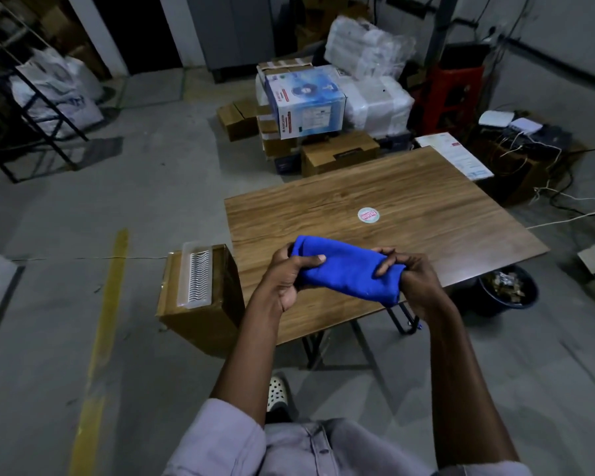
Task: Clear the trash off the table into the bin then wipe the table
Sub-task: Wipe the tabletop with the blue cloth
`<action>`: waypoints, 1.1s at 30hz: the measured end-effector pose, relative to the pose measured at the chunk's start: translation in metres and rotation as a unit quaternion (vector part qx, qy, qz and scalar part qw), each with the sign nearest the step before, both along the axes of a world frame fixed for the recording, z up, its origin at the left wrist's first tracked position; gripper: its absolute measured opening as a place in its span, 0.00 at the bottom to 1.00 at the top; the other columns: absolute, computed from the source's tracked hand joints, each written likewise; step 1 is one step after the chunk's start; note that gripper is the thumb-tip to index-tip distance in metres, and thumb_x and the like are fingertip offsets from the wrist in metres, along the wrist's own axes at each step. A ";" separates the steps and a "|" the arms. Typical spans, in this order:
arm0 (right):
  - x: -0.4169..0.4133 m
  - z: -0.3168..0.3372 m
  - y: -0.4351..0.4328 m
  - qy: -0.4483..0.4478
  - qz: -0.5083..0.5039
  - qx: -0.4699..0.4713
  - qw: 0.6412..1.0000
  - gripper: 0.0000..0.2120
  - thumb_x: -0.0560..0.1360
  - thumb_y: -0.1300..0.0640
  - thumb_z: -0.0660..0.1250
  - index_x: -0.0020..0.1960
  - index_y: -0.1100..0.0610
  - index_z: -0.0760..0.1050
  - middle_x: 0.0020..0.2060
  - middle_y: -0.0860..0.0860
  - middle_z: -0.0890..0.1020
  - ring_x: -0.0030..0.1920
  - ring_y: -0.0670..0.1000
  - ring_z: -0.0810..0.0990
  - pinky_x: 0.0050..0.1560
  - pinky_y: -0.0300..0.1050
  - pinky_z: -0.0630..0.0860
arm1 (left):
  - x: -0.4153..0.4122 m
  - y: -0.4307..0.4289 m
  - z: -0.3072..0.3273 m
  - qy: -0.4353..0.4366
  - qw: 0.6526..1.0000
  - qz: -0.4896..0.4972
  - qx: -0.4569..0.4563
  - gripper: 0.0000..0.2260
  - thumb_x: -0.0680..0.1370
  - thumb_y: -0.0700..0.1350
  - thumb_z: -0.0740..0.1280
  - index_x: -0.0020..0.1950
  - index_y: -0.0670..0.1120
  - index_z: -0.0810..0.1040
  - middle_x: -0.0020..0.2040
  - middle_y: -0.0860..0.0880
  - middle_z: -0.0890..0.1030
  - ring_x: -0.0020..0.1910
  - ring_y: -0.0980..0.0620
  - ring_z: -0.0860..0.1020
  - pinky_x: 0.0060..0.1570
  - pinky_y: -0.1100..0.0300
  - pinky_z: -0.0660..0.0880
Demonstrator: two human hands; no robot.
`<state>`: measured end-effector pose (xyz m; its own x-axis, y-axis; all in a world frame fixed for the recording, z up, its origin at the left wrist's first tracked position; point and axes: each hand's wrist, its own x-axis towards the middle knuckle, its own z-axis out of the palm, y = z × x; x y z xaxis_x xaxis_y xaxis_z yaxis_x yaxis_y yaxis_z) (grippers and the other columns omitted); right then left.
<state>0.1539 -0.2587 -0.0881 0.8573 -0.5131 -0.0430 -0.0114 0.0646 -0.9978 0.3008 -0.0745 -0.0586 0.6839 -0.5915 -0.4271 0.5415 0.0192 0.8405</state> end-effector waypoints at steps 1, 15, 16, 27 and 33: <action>-0.003 0.000 0.001 0.017 -0.009 -0.034 0.999 0.30 0.67 0.86 0.54 0.38 0.59 0.86 0.53 0.51 0.81 0.55 0.42 0.82 0.53 0.36 0.79 | -0.001 -0.005 -0.002 -0.015 0.999 0.036 0.006 0.17 0.72 0.29 0.71 0.58 0.42 0.78 0.50 0.43 0.83 0.51 0.43 0.81 0.41 0.53 0.82; -0.005 0.000 0.044 -0.035 0.001 0.386 0.922 0.38 0.78 0.26 0.52 0.69 0.54 0.78 0.63 0.57 0.81 0.61 0.60 0.81 0.59 0.61 0.80 | -0.089 -0.033 0.005 -0.444 0.888 -0.109 0.049 0.30 0.68 0.27 0.66 0.66 0.50 0.75 0.61 0.57 0.80 0.63 0.60 0.77 0.63 0.61 0.77; -0.006 -0.004 0.044 -0.071 -0.002 0.441 0.895 0.42 0.77 0.25 0.52 0.68 0.59 0.78 0.64 0.61 0.80 0.64 0.62 0.79 0.67 0.63 0.74 | -0.099 -0.034 0.000 -0.468 0.868 -0.164 0.042 0.29 0.69 0.30 0.69 0.67 0.49 0.75 0.62 0.54 0.80 0.64 0.58 0.78 0.66 0.59 0.75; -0.046 0.004 0.040 -0.166 -0.059 0.476 0.862 0.42 0.81 0.29 0.51 0.78 0.63 0.65 0.75 0.62 0.69 0.75 0.60 0.69 0.78 0.56 0.61 | -0.112 -0.065 -0.006 -0.426 0.903 0.009 0.060 0.25 0.78 0.58 0.66 0.74 0.52 0.72 0.72 0.55 0.73 0.71 0.58 0.70 0.72 0.55 0.67; -0.051 0.001 0.027 -0.199 -0.098 0.420 0.880 0.36 0.82 0.35 0.55 0.80 0.60 0.62 0.80 0.60 0.60 0.81 0.57 0.55 0.82 0.53 0.46 | -0.147 -0.118 -0.020 -0.426 0.894 -0.103 0.089 0.41 0.75 0.73 0.55 0.82 0.52 0.57 0.82 0.48 0.60 0.80 0.52 0.60 0.78 0.48 0.58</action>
